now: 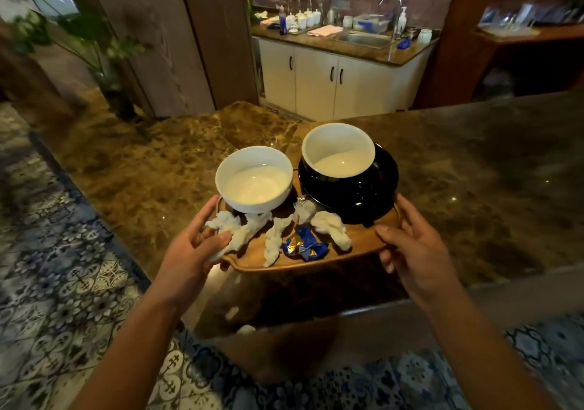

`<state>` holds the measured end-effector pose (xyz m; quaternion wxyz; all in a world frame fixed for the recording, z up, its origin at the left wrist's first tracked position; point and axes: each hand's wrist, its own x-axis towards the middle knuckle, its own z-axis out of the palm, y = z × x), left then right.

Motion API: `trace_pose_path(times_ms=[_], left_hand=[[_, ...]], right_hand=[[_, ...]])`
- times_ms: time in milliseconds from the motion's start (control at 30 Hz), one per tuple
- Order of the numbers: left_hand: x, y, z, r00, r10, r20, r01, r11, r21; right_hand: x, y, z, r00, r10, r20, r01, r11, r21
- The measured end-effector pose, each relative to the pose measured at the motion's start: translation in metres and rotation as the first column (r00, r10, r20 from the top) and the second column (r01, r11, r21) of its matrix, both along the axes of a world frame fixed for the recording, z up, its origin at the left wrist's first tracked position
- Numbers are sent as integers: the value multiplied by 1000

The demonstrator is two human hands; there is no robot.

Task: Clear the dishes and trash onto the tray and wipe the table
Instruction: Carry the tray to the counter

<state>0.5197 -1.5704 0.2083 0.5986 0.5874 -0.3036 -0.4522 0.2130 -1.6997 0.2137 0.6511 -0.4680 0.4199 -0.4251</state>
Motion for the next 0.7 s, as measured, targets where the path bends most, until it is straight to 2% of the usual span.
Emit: trace_pose_path(times_ms=[100,300,400,533,700], left_hand=[[46,-20,-8,998,-57,-18,57,998,-5],[119,-58,-29,973,-192,127,183,980,79],[138,-74,-43,950,-255,182,228,961,158],[157,-90,-58,926,-343,155,297,919,259],[174,-104,-64,884,-416,214,338,885,321]], right_hand=[[36,-5,-9,999,-35,-12,35,999,13],[97,-5,-42,991,-116,-71,121,990,74],[117,-6,-55,985,-136,-110,147,984,102],[135,-10,-68,970,-162,-183,189,972,141],[149,-14,-78,952,-187,-242,236,952,194]])
